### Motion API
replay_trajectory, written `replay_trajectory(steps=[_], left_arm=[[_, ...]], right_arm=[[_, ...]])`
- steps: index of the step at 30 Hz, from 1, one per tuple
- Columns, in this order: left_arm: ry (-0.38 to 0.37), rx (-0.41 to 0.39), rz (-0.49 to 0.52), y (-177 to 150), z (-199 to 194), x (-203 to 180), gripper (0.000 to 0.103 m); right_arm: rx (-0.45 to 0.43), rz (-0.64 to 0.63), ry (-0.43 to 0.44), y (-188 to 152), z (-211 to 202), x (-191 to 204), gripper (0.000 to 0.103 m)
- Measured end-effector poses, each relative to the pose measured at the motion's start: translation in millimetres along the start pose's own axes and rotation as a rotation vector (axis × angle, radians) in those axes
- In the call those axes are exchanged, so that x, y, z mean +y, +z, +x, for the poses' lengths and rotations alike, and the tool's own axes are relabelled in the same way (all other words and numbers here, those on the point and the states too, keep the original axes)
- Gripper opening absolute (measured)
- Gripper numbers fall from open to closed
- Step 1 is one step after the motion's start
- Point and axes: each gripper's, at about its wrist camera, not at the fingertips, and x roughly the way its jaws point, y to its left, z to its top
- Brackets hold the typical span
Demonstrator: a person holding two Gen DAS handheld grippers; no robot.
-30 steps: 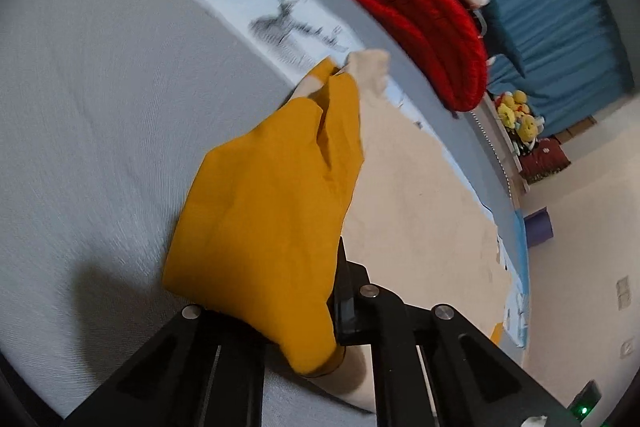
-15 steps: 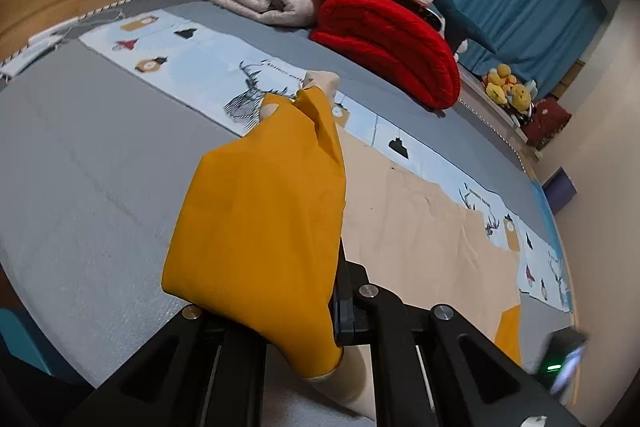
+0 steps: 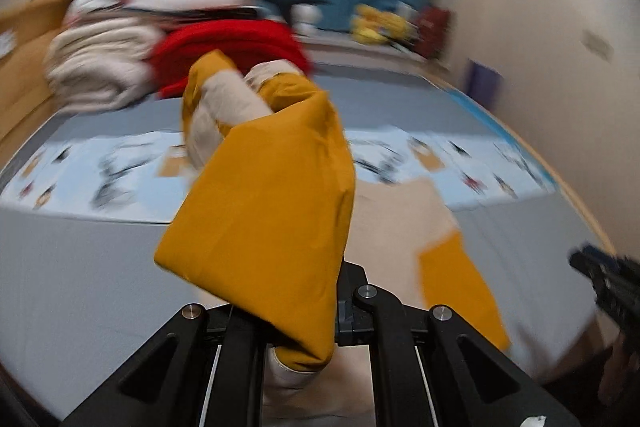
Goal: Fold large clothes
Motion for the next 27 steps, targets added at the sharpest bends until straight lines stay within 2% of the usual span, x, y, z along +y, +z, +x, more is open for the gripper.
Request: replay_trajectory(steps=[2,4,6,9,11,15,18,21,24,27], left_arm=[[-0.057,0.054,0.091,-8,15,-33,0.007],[-0.139,0.156,0.164,-22,37,-60,0.01],[-0.224,0.306,0.163,-35,62,-71,0.017],[-0.241,0.402,0.092,-40,75,-65,0.034],[-0.266,0.398,0.033,-32,67,-54,0.048],[-0.302,0.329,-0.008,-9,32,-38,0.055],[-0.289,0.273,-0.027,11,4,-19,0.056],[-0.23,0.232,-0.014,27,-17,7,0.056],[-0.137,0.173,0.066,42,-36,37,0.056],[-0.059,0.143,0.104,48,-37,69,0.056]], right_arm=[[0.016,0.079,-0.002,-8,-1,-18,0.03],[0.024,0.108,-0.021,-14,2,-25,0.03],[0.048,0.103,-0.024,-19,10,-28,0.03],[0.07,0.077,-0.02,-20,14,-26,0.03],[0.077,0.085,0.015,-18,12,-25,0.03],[0.072,0.08,0.057,-14,15,-12,0.031],[0.074,0.076,0.088,-14,19,0,0.031],[0.082,0.085,0.12,-15,23,10,0.037],[0.088,0.121,0.161,-15,27,15,0.047],[0.099,0.17,0.193,-13,32,17,0.051]])
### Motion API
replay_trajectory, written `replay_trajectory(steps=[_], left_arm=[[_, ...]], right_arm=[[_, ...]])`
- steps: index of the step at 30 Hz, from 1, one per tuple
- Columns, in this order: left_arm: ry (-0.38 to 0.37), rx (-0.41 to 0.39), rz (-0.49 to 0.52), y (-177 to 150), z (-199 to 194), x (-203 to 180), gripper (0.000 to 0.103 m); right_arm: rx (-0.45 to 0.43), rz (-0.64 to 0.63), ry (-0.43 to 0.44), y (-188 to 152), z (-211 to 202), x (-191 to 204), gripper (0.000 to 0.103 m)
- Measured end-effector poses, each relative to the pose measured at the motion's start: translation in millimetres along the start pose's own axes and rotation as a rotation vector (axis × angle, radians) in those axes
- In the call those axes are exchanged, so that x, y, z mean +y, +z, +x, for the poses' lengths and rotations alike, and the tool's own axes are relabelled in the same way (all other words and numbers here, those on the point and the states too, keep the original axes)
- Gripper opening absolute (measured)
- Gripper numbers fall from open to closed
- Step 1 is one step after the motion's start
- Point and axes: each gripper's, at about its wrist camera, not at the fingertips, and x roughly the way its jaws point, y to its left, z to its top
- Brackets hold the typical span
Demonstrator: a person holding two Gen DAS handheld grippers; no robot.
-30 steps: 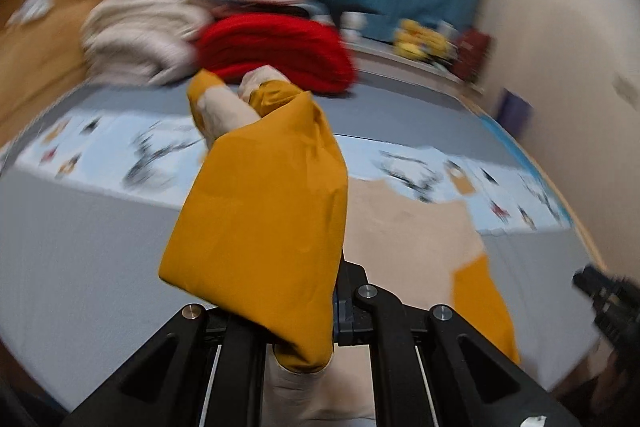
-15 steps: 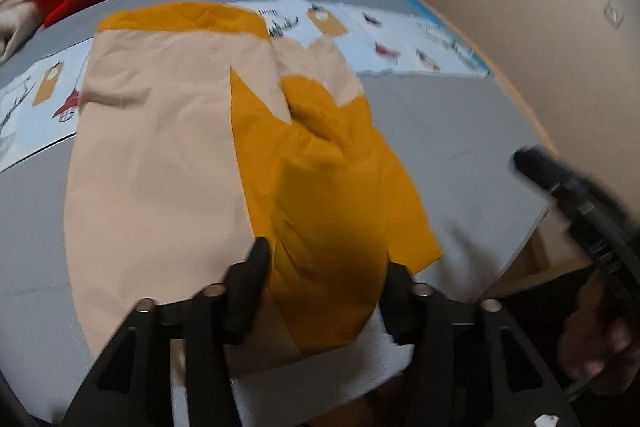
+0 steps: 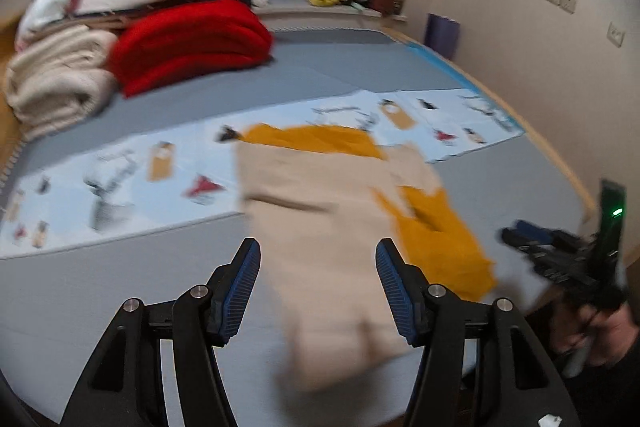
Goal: Fold large clothes
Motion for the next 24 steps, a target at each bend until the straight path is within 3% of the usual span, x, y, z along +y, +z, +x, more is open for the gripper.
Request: replay_trajectory(steps=[2,5,6,9,12,15,18,24], left_arm=[[0.039,-0.004,-0.047,-6,3,25,0.056],[0.032,0.039,-0.136,-27,20,46,0.056],[0.058,0.084,-0.137,-33,26,47,0.055],[0.118,0.067,-0.092,-34,27,40,0.051],[0.126,0.07,-0.054,-34,30,33,0.052],[0.133,0.12,-0.043,-39,41,30,0.052],[0.133,0.119,-0.037,-38,41,28,0.052],[0.142,0.131,-0.036,-40,44,26,0.052]], right_arm=[[0.019,0.038,0.038,0,5,-1,0.054],[0.066,0.089,0.08,-2,15,-5,0.057],[0.083,0.112,0.098,-3,19,-6,0.057],[0.113,0.172,0.166,-2,28,-10,0.057],[0.14,0.238,0.284,1,36,-9,0.057],[0.148,0.245,0.357,4,39,-1,0.061],[0.166,0.2,0.351,5,43,12,0.062],[0.229,0.075,0.239,-4,58,36,0.062]])
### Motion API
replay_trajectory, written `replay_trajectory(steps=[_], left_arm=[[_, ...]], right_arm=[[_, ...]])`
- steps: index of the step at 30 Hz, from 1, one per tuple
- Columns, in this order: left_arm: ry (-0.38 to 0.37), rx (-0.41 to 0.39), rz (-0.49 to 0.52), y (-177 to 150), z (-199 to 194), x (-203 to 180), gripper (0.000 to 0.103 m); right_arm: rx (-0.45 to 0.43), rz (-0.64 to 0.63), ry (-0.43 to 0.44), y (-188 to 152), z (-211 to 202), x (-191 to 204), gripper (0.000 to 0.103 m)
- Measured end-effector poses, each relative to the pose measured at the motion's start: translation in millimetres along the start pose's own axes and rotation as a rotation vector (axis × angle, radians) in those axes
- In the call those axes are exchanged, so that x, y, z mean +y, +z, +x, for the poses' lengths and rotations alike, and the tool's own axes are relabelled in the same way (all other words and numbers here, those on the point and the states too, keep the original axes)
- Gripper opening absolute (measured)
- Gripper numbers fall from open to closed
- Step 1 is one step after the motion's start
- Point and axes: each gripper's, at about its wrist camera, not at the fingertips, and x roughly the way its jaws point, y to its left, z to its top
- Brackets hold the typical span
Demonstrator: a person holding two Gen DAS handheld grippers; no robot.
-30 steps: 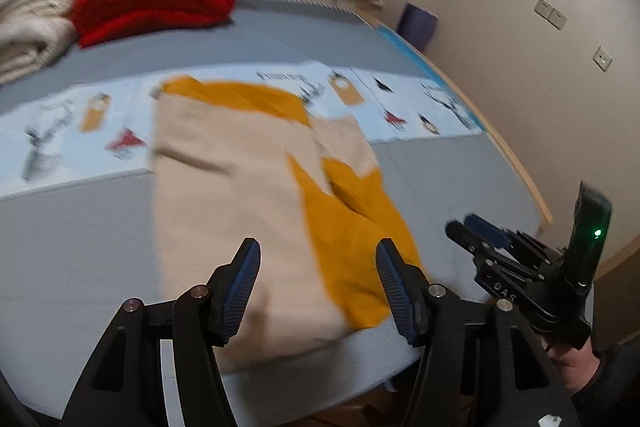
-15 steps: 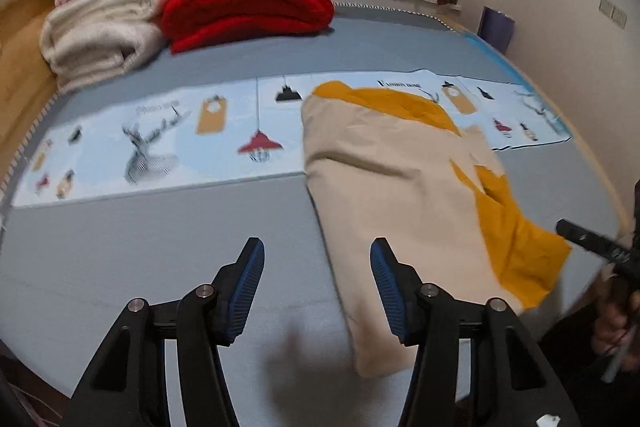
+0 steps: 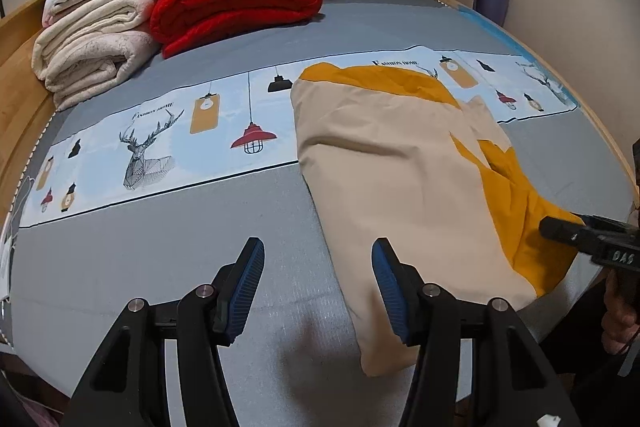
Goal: Fold large clothes
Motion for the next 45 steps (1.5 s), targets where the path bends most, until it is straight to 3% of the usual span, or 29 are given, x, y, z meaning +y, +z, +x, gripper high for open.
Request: replay_trajectory(steps=[5,6,7,9,10,14,17,20,22,25,27,29,31,34,36,38,40,41,43,45], left_arm=[[-0.003,0.006,-0.007,1,1,0,0.052],[-0.004,0.008,-0.011,1,2,1,0.052],[-0.005,0.01,-0.014,1,2,1,0.052],[-0.011,0.017,-0.024,1,3,1,0.052],[-0.017,0.022,-0.031,1,4,1,0.052],[-0.045,0.035,-0.058,3,7,-1,0.052],[-0.078,0.049,-0.075,4,12,-6,0.052],[-0.116,0.064,-0.076,8,19,-16,0.052],[-0.149,0.077,-0.069,10,24,-25,0.052],[-0.243,0.131,-0.058,9,39,-40,0.052],[-0.301,0.218,-0.042,3,60,-53,0.052],[-0.283,0.329,0.009,-9,86,-68,0.052],[-0.217,0.402,0.068,-24,108,-78,0.053],[-0.207,0.393,0.065,-28,111,-81,0.054],[-0.204,0.377,0.049,-30,104,-81,0.054],[-0.209,0.358,0.038,-33,90,-80,0.047],[-0.227,0.332,0.061,-37,80,-83,0.047],[-0.212,0.337,0.097,-42,81,-86,0.049],[-0.153,0.364,0.135,-53,91,-88,0.054],[-0.146,0.37,0.086,-58,93,-82,0.055]], right_arm=[[0.023,-0.036,-0.106,-3,8,-1,0.062],[0.031,-0.044,-0.137,-4,10,-3,0.057],[0.038,-0.048,-0.162,-4,12,-5,0.04],[0.057,-0.046,-0.175,-4,16,-7,0.018],[0.051,-0.045,-0.176,-4,16,-8,0.013],[-0.082,-0.085,-0.119,6,-14,3,0.008],[-0.275,-0.089,-0.041,10,-65,5,0.006],[-0.373,-0.068,-0.086,6,-95,-10,0.006],[-0.332,-0.02,-0.156,4,-91,-31,0.006],[-0.175,0.054,-0.287,-3,-60,-70,0.006],[-0.097,0.08,-0.349,-9,-42,-91,0.006],[-0.04,0.095,-0.352,-12,-25,-105,0.006],[-0.012,0.084,-0.367,-16,-12,-110,0.006],[0.031,0.061,-0.395,-18,7,-113,0.006],[0.038,0.066,-0.408,-20,11,-115,0.006],[0.033,0.091,-0.4,-16,9,-119,0.007],[-0.021,0.117,-0.383,-14,-7,-115,0.008],[-0.095,0.114,-0.366,-14,-27,-107,0.008],[-0.159,0.053,-0.375,-13,-40,-94,0.008],[-0.075,-0.001,-0.411,-15,-24,-92,0.008]])
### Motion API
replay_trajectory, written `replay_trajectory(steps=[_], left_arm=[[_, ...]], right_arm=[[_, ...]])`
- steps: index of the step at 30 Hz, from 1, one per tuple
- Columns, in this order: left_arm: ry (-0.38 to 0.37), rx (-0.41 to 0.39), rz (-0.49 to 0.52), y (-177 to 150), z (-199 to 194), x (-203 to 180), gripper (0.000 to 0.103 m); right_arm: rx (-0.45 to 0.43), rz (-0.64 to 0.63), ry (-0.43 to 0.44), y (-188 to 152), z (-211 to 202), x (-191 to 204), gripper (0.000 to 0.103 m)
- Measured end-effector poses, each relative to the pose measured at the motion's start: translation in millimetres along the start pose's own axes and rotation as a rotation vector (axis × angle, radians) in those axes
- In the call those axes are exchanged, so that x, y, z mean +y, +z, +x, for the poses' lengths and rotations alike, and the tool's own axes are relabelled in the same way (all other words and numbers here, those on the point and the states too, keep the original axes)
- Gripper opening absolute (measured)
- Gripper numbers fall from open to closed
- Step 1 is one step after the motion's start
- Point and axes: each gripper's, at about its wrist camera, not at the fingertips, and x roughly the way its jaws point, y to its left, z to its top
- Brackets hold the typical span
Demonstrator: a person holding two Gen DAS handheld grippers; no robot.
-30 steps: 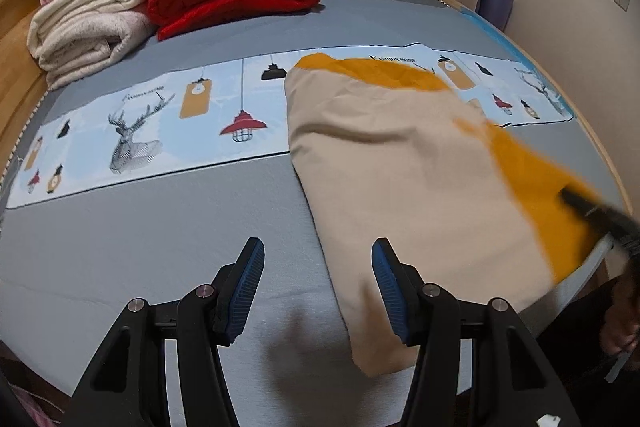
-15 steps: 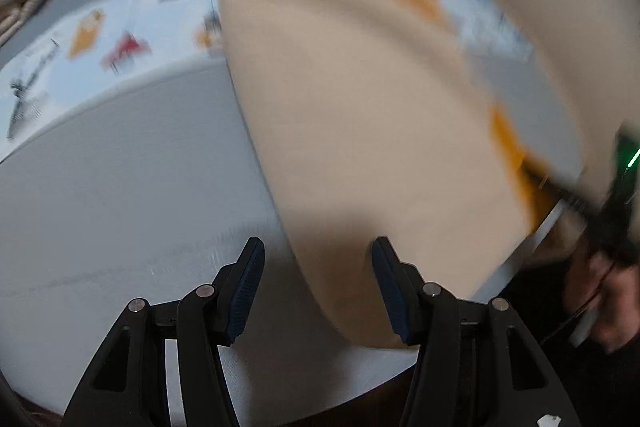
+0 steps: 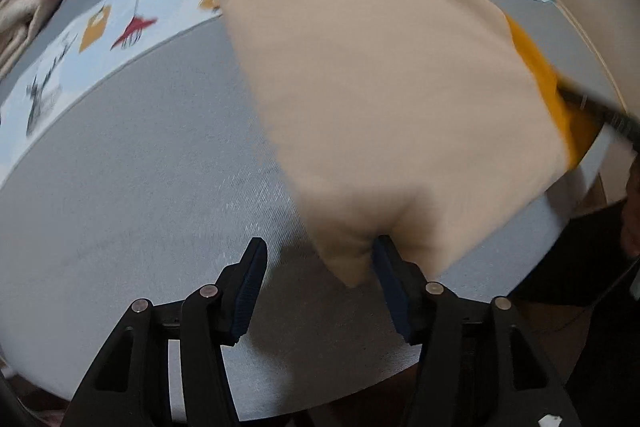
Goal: Fold large clothes
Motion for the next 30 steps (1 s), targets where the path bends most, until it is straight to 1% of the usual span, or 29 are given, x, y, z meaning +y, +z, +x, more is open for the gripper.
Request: replay_trajectory(steps=[2,3,4,5,6,7,8,9,10,11,12,14,15,16,17,18,19,20,22,24,26,27,30], left_arm=[[-0.011,-0.021,-0.064,-6,-6,5,0.057],[0.0,-0.034,-0.09,-12,-10,5,0.057],[0.015,-0.043,-0.105,-15,-12,4,0.057],[0.036,-0.055,-0.118,-21,-16,1,0.057],[0.064,-0.077,-0.134,-28,-22,-3,0.057],[0.071,-0.094,-0.141,-31,-27,-7,0.058],[0.07,-0.123,-0.148,-36,-34,-11,0.063],[0.066,-0.155,-0.153,-40,-42,-16,0.067],[0.07,-0.185,-0.156,-45,-50,-21,0.077],[0.08,-0.215,-0.156,-51,-58,-26,0.086],[0.094,-0.246,-0.154,-58,-68,-32,0.088],[0.085,-0.285,-0.146,-69,-81,-38,0.09],[0.078,-0.299,-0.14,-72,-86,-40,0.09],[0.074,-0.323,-0.131,-78,-94,-43,0.09],[0.079,-0.352,-0.122,-84,-102,-48,0.091],[0.089,-0.38,-0.115,-88,-109,-53,0.091],[0.099,-0.413,-0.11,-95,-119,-58,0.093],[0.102,-0.439,-0.104,-103,-125,-62,0.095],[0.107,-0.474,-0.089,-116,-137,-70,0.096],[0.077,-0.479,-0.093,-126,-146,-78,0.096],[0.054,-0.505,-0.097,-134,-154,-84,0.096],[0.061,-0.524,-0.088,-137,-156,-88,0.096],[0.075,-0.54,-0.073,-139,-155,-97,0.096]], right_arm=[[0.129,-0.055,-0.06,-13,28,4,0.008],[0.148,-0.063,-0.087,-18,33,3,0.009],[0.144,-0.065,-0.111,-20,32,2,0.012],[0.121,-0.087,-0.157,-20,27,4,0.013],[0.107,-0.109,-0.196,-19,24,5,0.017],[0.077,-0.152,-0.295,-20,17,7,0.018],[0.065,-0.168,-0.35,-21,13,5,0.018],[0.065,-0.161,-0.387,-23,10,-1,0.018],[0.063,-0.117,-0.394,-25,3,-12,0.018],[0.049,-0.075,-0.388,-25,-5,-19,0.018],[0.023,-0.037,-0.378,-25,-15,-24,0.018],[-0.107,0.025,-0.332,-24,-53,-30,0.018],[-0.196,0.037,-0.299,-26,-78,-27,0.021],[-0.265,0.035,-0.272,-29,-99,-23,0.03],[-0.315,0.027,-0.249,-33,-115,-18,0.038],[-0.371,0.017,-0.212,-40,-136,-11,0.058],[-0.396,0.013,-0.187,-46,-147,-7,0.072],[-0.426,0.007,-0.148,-57,-166,1,0.074],[-0.441,-0.011,-0.103,-72,-189,12,0.074],[-0.42,-0.03,-0.059,-89,-203,22,0.075],[-0.394,-0.06,-0.024,-104,-212,34,0.075],[-0.39,-0.078,-0.021,-111,-215,41,0.075],[-0.387,-0.142,-0.025,-120,-217,61,0.075]])
